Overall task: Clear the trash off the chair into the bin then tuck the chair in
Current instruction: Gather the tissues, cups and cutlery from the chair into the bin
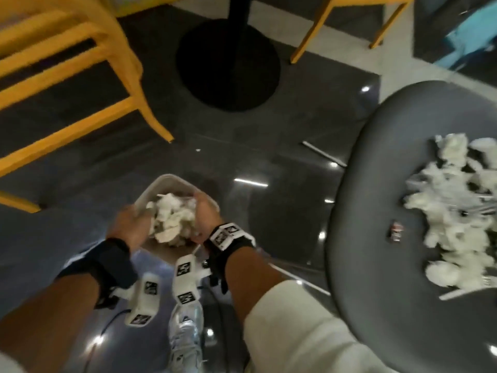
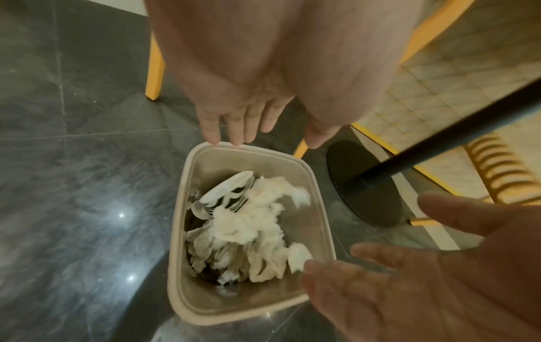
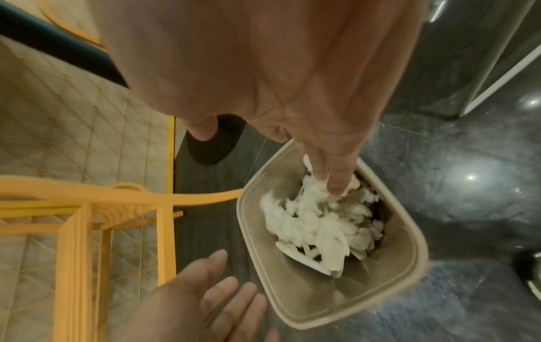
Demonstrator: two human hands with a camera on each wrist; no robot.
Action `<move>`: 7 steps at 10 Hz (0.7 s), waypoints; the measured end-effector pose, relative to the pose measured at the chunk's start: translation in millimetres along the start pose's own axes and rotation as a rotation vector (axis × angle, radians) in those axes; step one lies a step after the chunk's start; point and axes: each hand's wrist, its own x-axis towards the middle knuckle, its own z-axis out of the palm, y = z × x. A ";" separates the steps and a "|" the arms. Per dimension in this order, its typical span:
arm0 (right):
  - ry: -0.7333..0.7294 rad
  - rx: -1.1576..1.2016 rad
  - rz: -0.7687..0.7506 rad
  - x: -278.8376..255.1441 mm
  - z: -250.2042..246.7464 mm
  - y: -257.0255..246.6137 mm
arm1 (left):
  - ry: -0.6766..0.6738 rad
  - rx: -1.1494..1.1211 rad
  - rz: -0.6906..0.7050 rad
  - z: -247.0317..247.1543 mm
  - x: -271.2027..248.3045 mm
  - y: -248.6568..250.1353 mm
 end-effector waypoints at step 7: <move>0.856 -0.672 -0.368 -204.2 -438.0 56.8 | -0.469 0.764 1.213 241.5 -234.7 373.4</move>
